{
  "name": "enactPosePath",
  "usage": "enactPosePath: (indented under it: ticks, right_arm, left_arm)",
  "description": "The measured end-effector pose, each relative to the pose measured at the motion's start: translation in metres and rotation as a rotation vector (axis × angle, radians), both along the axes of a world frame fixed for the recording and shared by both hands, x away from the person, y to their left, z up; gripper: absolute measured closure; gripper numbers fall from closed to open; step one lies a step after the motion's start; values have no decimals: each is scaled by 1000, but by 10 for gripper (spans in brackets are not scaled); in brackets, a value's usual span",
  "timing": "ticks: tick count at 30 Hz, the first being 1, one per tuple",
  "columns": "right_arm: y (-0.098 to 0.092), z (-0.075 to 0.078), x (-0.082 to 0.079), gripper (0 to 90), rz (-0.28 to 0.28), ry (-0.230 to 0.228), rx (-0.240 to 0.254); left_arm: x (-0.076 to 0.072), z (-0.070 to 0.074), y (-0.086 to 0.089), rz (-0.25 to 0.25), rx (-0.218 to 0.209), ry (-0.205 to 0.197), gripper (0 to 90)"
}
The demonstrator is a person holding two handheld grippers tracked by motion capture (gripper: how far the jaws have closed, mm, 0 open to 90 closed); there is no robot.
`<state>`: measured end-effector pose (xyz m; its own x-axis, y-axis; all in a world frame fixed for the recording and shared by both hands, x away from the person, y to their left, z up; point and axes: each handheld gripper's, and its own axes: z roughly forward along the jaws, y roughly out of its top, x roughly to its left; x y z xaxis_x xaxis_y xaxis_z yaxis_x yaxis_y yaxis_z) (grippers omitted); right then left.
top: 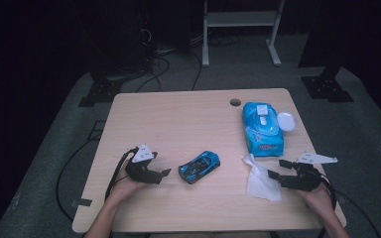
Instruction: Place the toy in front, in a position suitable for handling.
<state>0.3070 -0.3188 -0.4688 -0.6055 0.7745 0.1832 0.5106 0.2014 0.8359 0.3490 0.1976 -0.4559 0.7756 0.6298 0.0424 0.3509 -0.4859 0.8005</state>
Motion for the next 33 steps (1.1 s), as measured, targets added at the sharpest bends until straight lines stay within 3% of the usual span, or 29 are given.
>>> enactPosePath:
  ticks: [11,16,27,33]
  right_arm:
    - [7,6,-3,278,12,-38,-24]
    - [9,5,-2,278,25,-44,-36]
    - [3,1,0,278,22,-29,-26]
    - [1,2,-1,278,17,-30,-18]
  left_arm:
    - [-1,1,1,-5,17,-8,122]
    - [-2,3,3,5,-8,-20,123]
    - [0,3,4,17,-22,-28,123]
    - [1,6,9,34,-58,-30,123]
